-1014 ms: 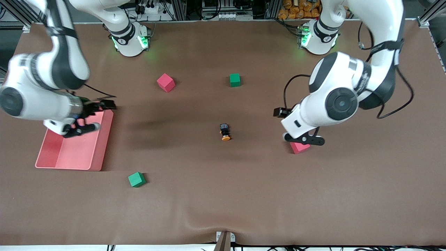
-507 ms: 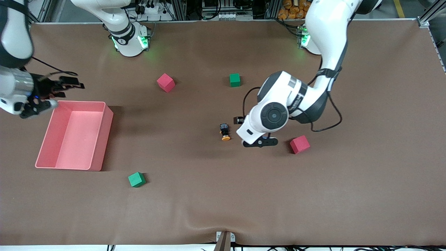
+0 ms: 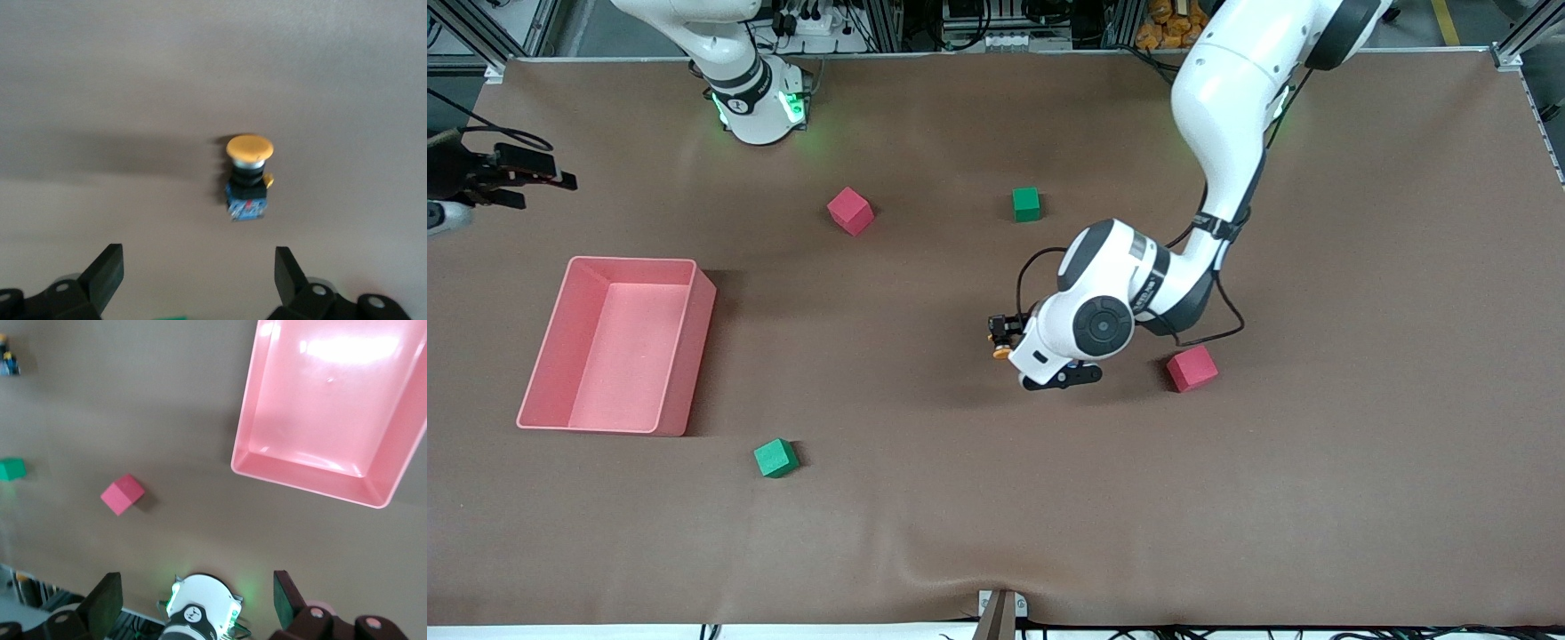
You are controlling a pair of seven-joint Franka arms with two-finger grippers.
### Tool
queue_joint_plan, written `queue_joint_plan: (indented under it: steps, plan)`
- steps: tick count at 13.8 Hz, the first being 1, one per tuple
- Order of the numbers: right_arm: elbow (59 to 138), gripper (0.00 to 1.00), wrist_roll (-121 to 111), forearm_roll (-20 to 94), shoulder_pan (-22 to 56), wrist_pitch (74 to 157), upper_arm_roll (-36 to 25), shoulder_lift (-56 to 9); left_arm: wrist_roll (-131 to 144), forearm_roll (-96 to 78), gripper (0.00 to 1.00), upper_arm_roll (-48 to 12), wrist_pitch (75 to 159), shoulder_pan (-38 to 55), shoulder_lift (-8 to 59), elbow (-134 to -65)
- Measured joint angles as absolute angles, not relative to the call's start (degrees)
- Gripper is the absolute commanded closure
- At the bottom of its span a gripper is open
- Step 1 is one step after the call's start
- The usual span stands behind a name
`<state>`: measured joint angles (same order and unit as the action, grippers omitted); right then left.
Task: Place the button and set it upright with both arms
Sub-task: 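Lower the left gripper and close it around the button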
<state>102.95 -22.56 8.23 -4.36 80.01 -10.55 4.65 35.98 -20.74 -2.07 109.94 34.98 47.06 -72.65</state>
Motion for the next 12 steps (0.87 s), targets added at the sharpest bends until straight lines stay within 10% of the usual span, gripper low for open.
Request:
queue_joint_plan:
  steps: [12]
  plan:
    - [90.3, 0.0, -5.7, -1.1, 0.0, 84.4, -6.2, 4.1, 37.2, -20.7, 0.11, -1.8, 117.6, 39.3, 51.5, -72.2]
